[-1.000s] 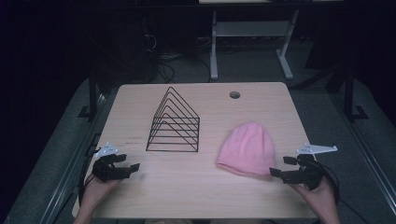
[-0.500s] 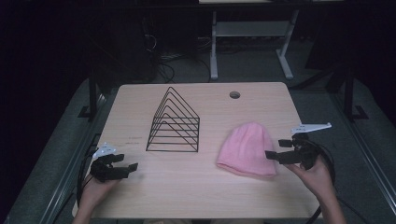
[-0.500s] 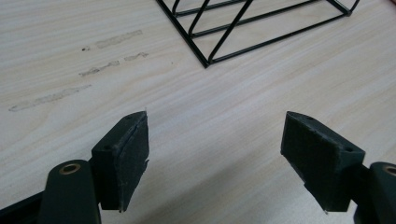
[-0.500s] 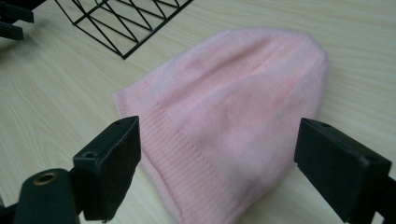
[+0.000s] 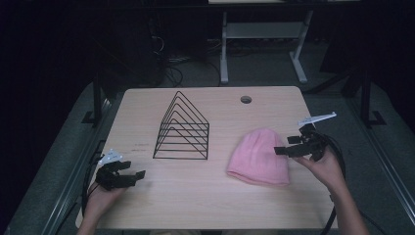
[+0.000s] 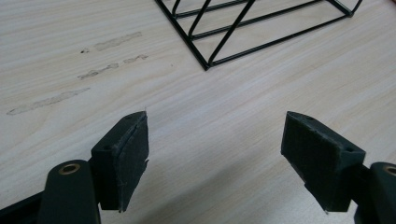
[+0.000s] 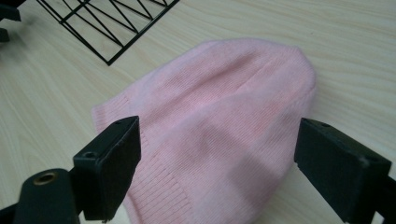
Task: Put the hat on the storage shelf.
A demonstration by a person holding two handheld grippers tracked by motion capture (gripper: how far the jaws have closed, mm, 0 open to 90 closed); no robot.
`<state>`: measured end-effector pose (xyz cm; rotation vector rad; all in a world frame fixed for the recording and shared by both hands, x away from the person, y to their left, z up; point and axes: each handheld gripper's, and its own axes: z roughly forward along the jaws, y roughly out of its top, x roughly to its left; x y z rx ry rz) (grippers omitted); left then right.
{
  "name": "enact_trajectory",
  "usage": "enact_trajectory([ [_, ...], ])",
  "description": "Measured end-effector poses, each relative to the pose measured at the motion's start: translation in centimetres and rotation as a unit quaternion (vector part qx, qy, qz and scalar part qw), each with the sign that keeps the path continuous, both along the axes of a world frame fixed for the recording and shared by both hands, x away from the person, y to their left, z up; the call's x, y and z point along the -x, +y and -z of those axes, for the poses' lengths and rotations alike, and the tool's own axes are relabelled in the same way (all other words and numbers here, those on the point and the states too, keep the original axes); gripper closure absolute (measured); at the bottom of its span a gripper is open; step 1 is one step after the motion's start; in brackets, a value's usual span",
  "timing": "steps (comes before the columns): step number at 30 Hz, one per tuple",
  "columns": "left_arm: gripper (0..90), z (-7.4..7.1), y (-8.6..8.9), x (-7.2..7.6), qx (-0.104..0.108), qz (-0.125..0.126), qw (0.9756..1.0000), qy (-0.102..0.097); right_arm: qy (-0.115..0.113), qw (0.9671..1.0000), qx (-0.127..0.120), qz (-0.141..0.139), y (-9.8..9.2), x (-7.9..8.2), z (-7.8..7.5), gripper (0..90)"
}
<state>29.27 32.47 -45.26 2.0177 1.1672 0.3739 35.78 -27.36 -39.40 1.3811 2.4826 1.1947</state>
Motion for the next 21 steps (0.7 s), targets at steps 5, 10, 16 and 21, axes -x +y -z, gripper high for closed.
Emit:
enact_trajectory([
  [5,23.5,-0.1,-0.2,0.1,-0.005,0.004,1.0,0.004,0.015,0.9999,0.004,0.0,-0.3,-2.0,-0.1,14.3],
  [10,23.5,0.0,0.0,0.1,0.0,0.001,1.0,0.003,0.021,0.9998,-0.004,0.005,-0.8,-3.2,0.0,14.7],
  [16,23.5,0.0,0.2,0.2,0.002,0.0,1.0,0.003,0.034,0.9993,0.005,0.013,-1.0,-5.1,0.4,15.8],
  [21,23.5,0.0,0.2,0.3,0.001,0.001,1.0,0.001,0.047,0.9986,0.02,0.015,-0.5,-6.4,1.4,15.8],
])
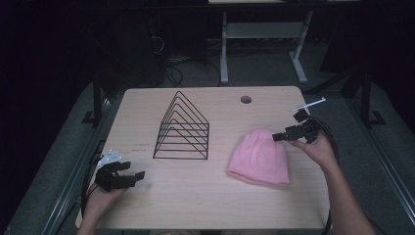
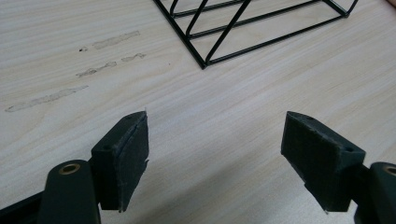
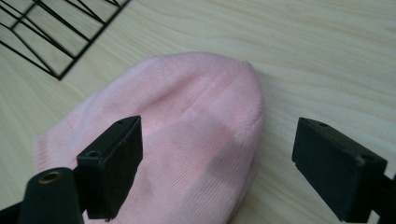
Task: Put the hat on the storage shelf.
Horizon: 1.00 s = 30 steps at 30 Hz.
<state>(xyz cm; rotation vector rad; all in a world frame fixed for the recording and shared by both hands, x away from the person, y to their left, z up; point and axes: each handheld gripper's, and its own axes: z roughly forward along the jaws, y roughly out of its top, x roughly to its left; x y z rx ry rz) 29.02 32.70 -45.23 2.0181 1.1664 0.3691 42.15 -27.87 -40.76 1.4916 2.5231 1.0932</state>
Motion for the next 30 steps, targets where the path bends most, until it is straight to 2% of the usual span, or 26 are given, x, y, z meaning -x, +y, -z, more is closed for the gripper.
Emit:
enact_trajectory([
  [9,23.4,0.2,0.0,-0.1,0.002,0.0,1.0,0.007,0.021,0.9997,-0.002,0.011,0.0,-1.5,1.4,18.9],
  [18,23.5,0.2,-0.2,-0.1,0.003,0.002,1.0,0.007,0.05,0.9987,-0.003,0.011,0.2,-3.3,2.3,29.8],
  [24,23.5,0.3,0.1,-0.2,0.003,0.002,1.0,0.009,0.073,0.9973,0.0,0.004,0.5,-3.7,3.4,38.1],
  [30,23.5,0.3,0.1,-0.2,0.003,0.001,0.9999,0.011,0.086,0.9962,-0.014,0.002,0.4,-3.8,4.2,43.2],
])
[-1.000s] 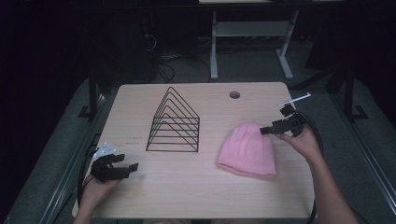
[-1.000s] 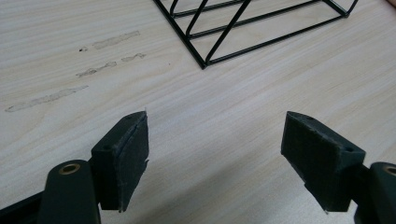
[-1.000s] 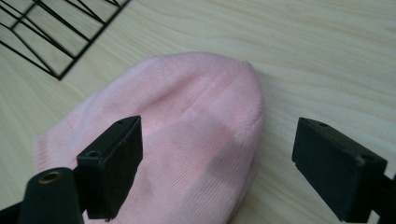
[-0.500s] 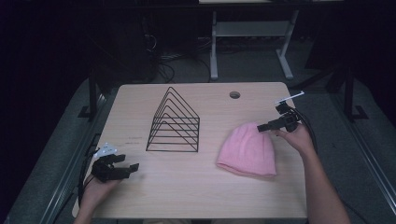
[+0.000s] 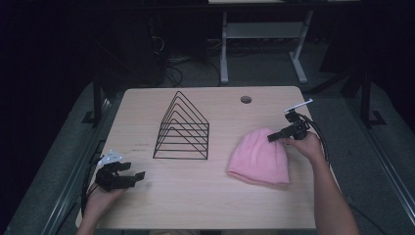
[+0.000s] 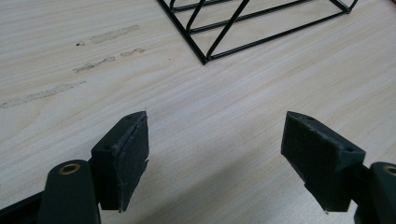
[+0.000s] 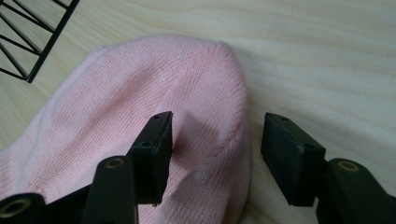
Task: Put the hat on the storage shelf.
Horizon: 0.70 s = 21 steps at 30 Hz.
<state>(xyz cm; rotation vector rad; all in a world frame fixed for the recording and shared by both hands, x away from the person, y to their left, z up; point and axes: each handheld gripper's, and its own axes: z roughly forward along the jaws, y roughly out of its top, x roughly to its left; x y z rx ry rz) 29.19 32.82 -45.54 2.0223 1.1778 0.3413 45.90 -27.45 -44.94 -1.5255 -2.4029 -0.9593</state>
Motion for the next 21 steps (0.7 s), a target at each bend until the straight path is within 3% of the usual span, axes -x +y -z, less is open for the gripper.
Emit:
enact_trajectory([
  [8,23.5,0.0,0.0,-0.1,0.001,0.002,1.0,0.0,0.01,0.9995,-0.029,0.001,0.3,0.0,1.1,52.4],
  [13,23.5,0.1,0.0,-0.2,0.001,0.004,1.0,0.0,0.015,0.9994,-0.032,0.002,0.3,0.1,1.2,57.9],
  [17,23.5,0.1,-0.2,-0.2,0.002,0.005,1.0,-0.002,0.022,0.9982,-0.056,0.006,0.1,0.2,1.3,67.3],
  [21,23.5,0.1,-0.2,-0.2,0.003,0.006,1.0,-0.001,0.023,0.9978,-0.061,0.007,0.0,0.3,1.2,71.4],
])
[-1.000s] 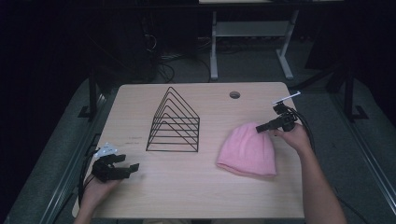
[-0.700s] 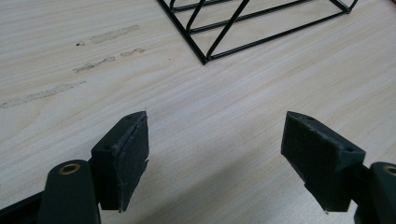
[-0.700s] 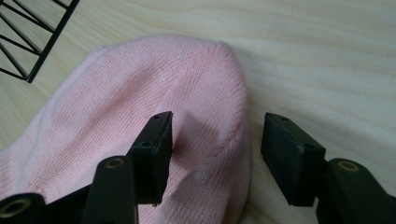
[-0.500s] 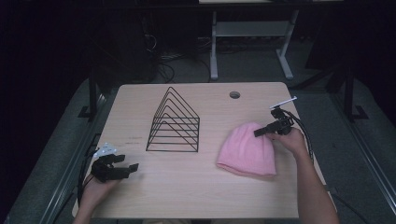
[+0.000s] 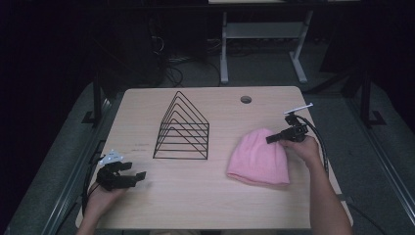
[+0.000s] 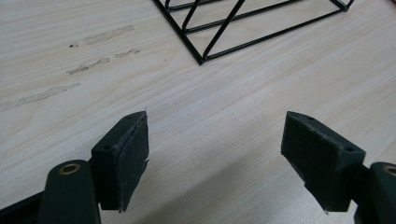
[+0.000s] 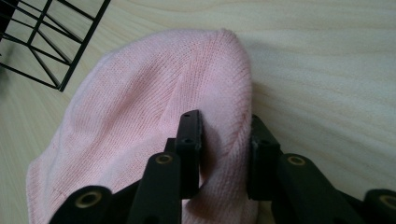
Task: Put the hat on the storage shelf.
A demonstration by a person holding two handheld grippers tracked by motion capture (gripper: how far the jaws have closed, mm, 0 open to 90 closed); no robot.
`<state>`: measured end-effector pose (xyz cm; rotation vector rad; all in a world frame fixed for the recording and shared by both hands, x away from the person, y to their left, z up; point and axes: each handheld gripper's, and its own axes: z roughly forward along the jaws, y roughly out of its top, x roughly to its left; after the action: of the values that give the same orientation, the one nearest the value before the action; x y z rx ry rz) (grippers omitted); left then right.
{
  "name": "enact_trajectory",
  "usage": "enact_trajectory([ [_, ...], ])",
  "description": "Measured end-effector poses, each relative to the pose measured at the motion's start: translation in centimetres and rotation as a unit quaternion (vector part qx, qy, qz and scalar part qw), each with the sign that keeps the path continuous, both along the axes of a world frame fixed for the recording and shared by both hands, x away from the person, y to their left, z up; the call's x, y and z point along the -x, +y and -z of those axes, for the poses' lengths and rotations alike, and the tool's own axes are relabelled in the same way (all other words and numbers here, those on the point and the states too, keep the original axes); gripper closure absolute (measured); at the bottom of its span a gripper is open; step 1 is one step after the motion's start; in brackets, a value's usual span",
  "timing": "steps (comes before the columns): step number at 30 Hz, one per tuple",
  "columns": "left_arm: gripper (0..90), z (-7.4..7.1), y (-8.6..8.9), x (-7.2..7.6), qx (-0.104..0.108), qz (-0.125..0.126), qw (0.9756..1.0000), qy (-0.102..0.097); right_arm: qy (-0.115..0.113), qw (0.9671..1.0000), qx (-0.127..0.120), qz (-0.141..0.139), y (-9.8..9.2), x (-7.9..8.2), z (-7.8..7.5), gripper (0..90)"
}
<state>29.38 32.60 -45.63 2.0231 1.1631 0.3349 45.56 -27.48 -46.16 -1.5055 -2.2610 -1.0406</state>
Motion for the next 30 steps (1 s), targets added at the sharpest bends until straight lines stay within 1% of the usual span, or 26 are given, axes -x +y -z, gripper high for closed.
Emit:
enact_trajectory([
  [6,23.5,0.0,0.0,0.0,-0.003,0.0,1.0,-0.001,-0.009,1.0,-0.004,0.0,-0.1,0.2,-0.4,74.2],
  [7,23.5,0.0,0.0,0.0,-0.003,0.001,1.0,0.0,-0.015,0.9998,-0.012,-0.001,-0.1,0.3,-0.7,74.8],
  [8,23.5,0.0,0.0,0.0,-0.003,0.001,1.0,0.0,-0.015,0.9998,-0.012,-0.001,-0.1,0.3,-0.7,74.8],
  [9,23.5,0.0,0.0,0.0,-0.007,0.003,1.0,0.003,-0.023,0.9996,-0.016,-0.002,-0.1,0.6,-1.3,75.2],
  [11,23.5,0.0,-0.1,0.0,-0.007,0.003,1.0,0.003,-0.024,0.9996,-0.017,-0.001,0.0,0.6,-1.5,75.3],
  [12,23.5,0.0,-0.1,0.0,-0.006,0.003,1.0,0.003,-0.033,0.9992,-0.019,-0.005,0.0,0.8,-2.0,75.5],
  [14,23.5,0.0,-0.2,0.0,-0.008,0.006,0.9999,0.002,-0.043,0.9988,-0.023,-0.008,0.0,1.1,-2.6,75.6],
  [15,23.5,-0.1,-0.2,0.0,-0.008,0.006,1.0,0.001,-0.045,0.9987,-0.021,-0.009,0.0,1.2,-2.9,75.6],
  [16,23.5,-0.1,-0.2,0.0,-0.008,0.006,1.0,0.001,-0.045,0.9987,-0.021,-0.009,0.0,1.2,-2.9,75.6],
  [17,23.5,-0.1,-0.1,0.1,-0.008,0.006,1.0,0.001,-0.058,0.998,-0.021,-0.011,0.1,1.4,-3.5,75.7],
  [18,23.5,-0.1,-0.1,0.1,-0.008,0.006,1.0,0.001,-0.058,0.998,-0.021,-0.011,0.1,1.4,-3.5,75.7],
  [19,23.5,-0.2,-0.1,0.1,-0.007,0.005,1.0,0.002,-0.065,0.9977,-0.019,-0.01,0.1,1.6,-4.1,75.8],
  [21,23.5,-0.3,-0.1,0.2,-0.006,0.005,1.0,0.002,-0.072,0.9972,-0.019,-0.012,-0.1,1.8,-4.6,75.8],
  [22,23.5,-0.3,-0.1,0.2,-0.006,0.005,1.0,0.002,-0.072,0.9972,-0.019,-0.012,-0.1,1.8,-4.6,75.8],
  [23,23.5,-0.4,-0.1,0.2,-0.009,0.008,0.9999,0.001,-0.079,0.9967,-0.015,-0.011,0.0,2.1,-5.4,75.9],
  [25,23.5,-0.4,-0.2,0.3,0.001,0.007,1.0,0.003,-0.088,0.996,-0.012,-0.014,0.0,2.4,-6.1,76.0],
  [27,23.5,-0.4,-0.4,0.4,0.004,0.009,0.9999,0.006,-0.097,0.9952,-0.007,-0.015,0.1,2.7,-6.8,76.1],
  [28,23.6,-0.4,-0.4,0.4,0.004,0.009,0.9999,0.006,-0.097,0.9952,-0.007,-0.015,0.1,2.7,-6.8,76.1],
  [29,23.6,-0.5,-0.5,0.5,0.002,0.016,0.9998,0.006,-0.112,0.9935,-0.004,-0.02,0.2,3.1,-7.7,76.2],
  [30,23.6,-0.5,-0.5,0.5,0.002,0.016,0.9998,0.006,-0.112,0.9935,-0.004,-0.02,0.2,3.1,-7.7,76.2],
])
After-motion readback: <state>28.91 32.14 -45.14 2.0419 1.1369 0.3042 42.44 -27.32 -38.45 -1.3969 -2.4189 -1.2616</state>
